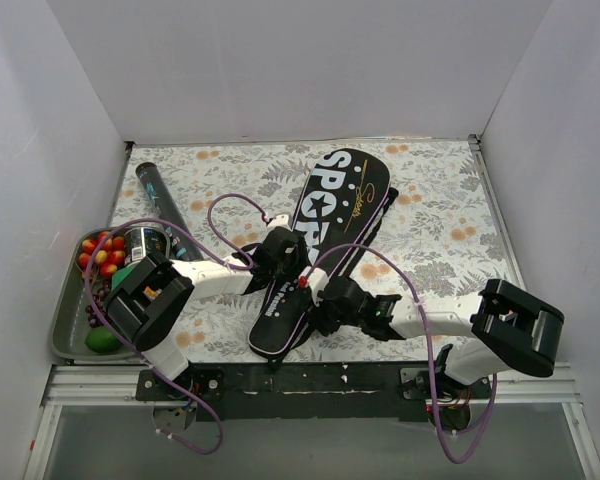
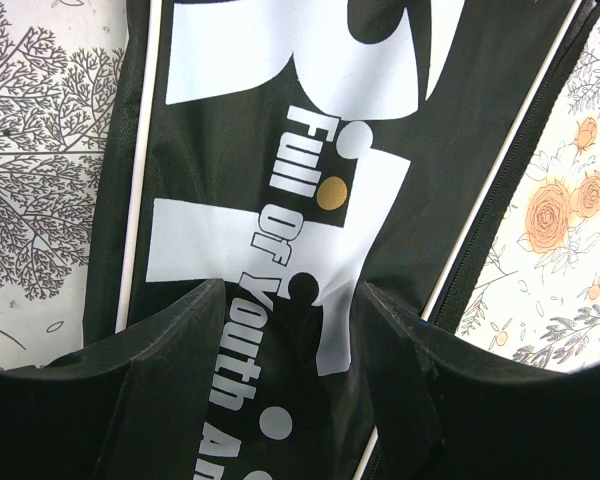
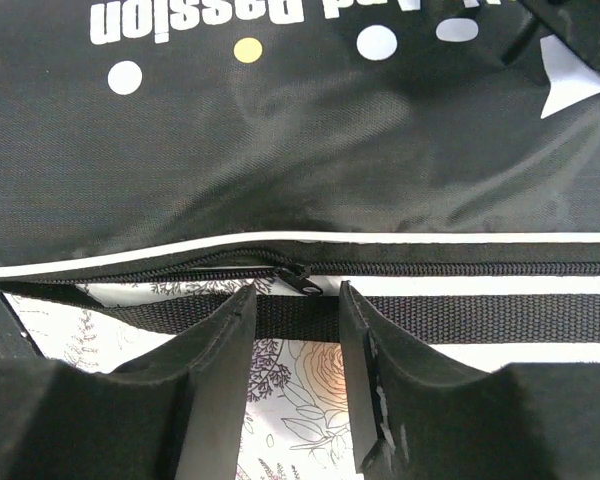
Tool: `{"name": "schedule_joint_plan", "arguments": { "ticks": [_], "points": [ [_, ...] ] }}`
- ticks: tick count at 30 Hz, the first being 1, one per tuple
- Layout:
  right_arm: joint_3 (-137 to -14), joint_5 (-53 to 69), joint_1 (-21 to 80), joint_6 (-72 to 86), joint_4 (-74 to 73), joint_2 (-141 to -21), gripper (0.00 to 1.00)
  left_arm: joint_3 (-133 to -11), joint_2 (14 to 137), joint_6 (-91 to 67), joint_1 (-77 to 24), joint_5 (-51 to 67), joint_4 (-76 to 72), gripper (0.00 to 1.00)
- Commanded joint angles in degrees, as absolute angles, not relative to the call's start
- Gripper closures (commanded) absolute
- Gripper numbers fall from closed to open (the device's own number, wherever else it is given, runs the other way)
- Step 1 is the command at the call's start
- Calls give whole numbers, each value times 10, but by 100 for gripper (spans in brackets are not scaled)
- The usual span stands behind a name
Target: Pack up the badminton gear
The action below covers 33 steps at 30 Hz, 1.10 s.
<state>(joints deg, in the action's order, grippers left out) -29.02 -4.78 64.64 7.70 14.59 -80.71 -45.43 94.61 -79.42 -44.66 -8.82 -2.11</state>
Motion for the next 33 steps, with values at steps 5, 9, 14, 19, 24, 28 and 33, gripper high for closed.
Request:
{"name": "schedule_joint_plan", "arguments": {
  "ticks": [5, 9, 14, 19, 24, 28, 33],
  "points": [
    [-286, -54, 666, 90, 173, -830, 61, -408, 981, -787, -447, -89, 127, 44],
    [-286, -71, 682, 91, 168, -830, 70, -407, 984, -788, -447, -86, 121, 45],
    [-286, -105, 694, 91, 156, -817, 82, -404, 988, -790, -447, -79, 114, 46],
    [-292, -111, 700, 90, 145, -807, 98, -404, 991, -793, -447, -78, 112, 47],
    [-302, -122, 724, 93, 135, -808, 99, -408, 997, -798, -447, -76, 109, 48],
    [-315, -130, 751, 105, 134, -816, 99, -413, 1002, -800, -447, -76, 106, 48],
    [-342, -140, 799, 122, 128, -833, 99, -417, 1007, -803, -447, -76, 104, 49]
  ]
}}
